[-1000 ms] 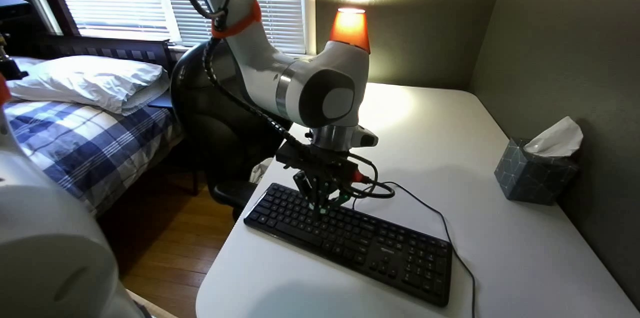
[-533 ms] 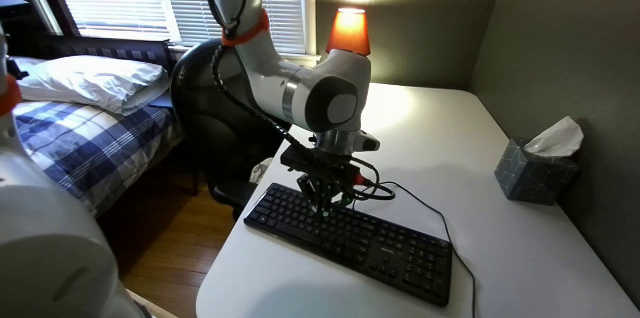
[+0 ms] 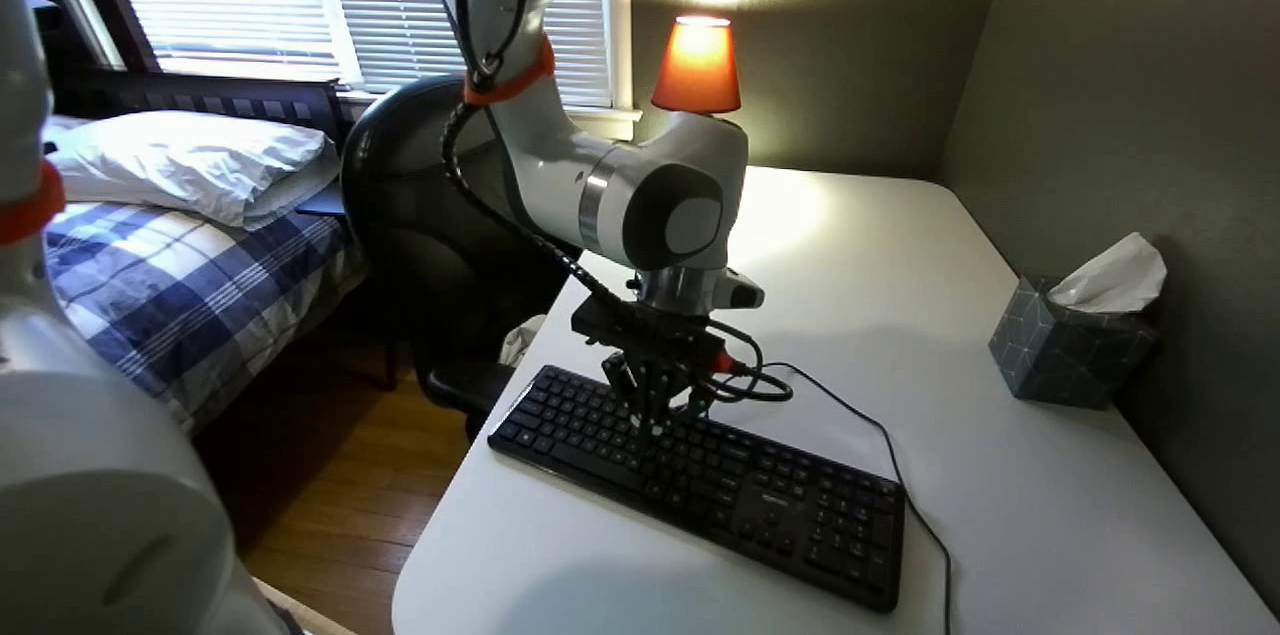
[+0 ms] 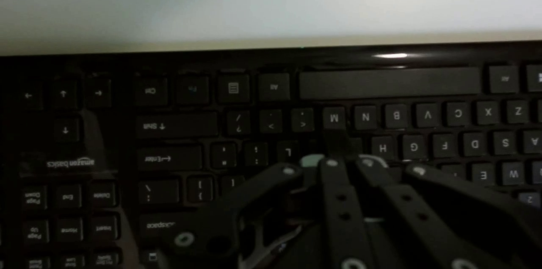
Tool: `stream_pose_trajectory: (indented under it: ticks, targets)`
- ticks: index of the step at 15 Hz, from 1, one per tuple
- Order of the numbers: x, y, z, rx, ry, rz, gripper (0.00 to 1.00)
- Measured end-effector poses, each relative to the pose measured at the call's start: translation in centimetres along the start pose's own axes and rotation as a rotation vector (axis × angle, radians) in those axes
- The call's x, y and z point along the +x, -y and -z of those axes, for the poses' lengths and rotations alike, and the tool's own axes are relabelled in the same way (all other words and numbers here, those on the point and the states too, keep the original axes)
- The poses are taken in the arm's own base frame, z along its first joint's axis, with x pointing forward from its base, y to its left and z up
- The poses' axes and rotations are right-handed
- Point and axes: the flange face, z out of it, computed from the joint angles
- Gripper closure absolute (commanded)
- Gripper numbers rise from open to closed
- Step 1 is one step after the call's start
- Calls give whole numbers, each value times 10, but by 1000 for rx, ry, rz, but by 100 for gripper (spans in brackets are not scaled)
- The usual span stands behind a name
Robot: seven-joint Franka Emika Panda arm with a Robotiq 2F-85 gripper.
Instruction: Press a button at the center of the keyboard
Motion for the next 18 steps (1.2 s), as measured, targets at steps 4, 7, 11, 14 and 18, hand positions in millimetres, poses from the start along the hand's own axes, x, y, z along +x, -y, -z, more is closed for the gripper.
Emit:
stream_pose_trajectory:
  ticks: [4,7,11,14,18]
  targets:
    - [6,4,-5,8,7,0,100]
    - [10,4,-9,10,13,-1,100]
    - [11,1,-10,15,12,-12,100]
    - [11,0,-10,17,12,-17,100]
    - [11,0,-10,18,14,-17,100]
